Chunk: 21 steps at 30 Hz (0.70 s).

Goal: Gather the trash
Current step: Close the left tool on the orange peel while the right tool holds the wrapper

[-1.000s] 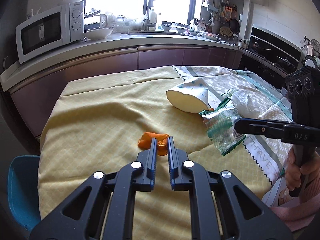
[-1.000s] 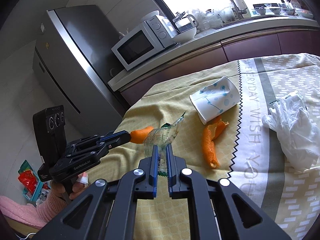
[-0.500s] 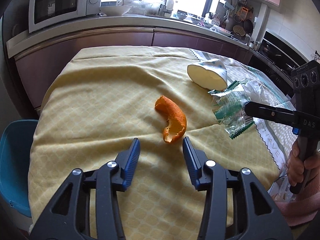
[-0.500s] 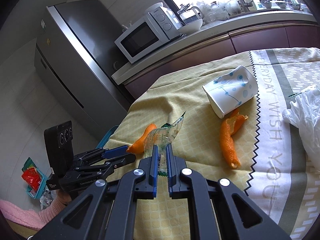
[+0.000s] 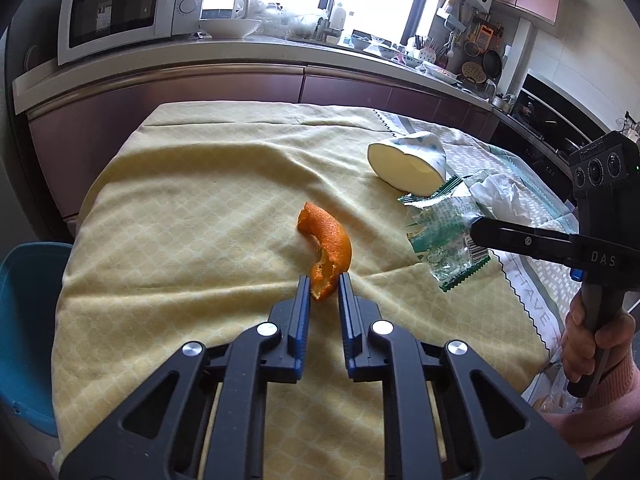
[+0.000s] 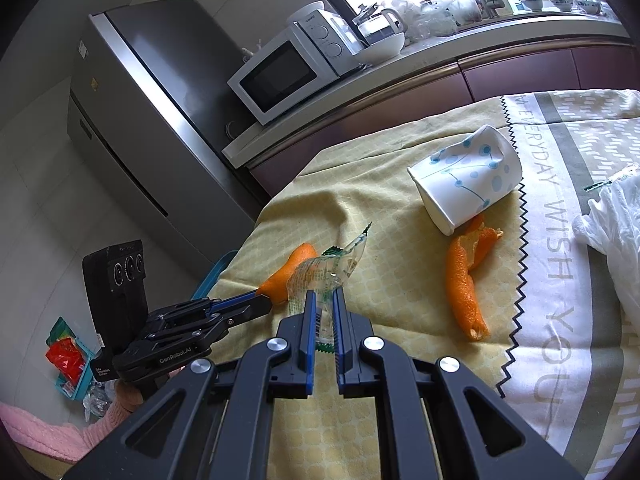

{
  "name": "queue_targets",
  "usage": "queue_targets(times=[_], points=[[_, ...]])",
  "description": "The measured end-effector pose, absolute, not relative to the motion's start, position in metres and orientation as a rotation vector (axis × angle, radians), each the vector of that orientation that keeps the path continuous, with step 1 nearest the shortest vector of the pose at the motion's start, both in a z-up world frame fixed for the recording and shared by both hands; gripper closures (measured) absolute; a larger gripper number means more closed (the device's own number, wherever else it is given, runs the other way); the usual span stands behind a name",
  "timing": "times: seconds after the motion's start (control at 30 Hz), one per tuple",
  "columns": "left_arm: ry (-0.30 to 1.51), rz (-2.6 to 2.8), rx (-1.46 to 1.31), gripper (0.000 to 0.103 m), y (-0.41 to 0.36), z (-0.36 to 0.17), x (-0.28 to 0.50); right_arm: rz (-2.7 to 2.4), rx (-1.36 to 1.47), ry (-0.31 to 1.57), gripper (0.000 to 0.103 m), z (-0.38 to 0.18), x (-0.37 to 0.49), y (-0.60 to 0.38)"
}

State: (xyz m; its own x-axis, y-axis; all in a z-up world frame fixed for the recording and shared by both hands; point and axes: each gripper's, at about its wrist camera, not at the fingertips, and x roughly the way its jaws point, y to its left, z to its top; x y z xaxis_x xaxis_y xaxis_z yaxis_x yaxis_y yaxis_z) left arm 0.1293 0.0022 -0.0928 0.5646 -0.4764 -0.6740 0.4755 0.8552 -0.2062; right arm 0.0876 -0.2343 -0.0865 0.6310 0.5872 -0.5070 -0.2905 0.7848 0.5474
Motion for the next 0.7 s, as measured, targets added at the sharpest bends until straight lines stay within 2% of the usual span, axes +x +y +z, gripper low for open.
queue_targets(times=[0.7], points=[[0.700,-0.418,-0.003,0.091,0.068,-0.063,0.094,0.647,0.374,0.711,0.096,-0.065,0.101,-0.181]])
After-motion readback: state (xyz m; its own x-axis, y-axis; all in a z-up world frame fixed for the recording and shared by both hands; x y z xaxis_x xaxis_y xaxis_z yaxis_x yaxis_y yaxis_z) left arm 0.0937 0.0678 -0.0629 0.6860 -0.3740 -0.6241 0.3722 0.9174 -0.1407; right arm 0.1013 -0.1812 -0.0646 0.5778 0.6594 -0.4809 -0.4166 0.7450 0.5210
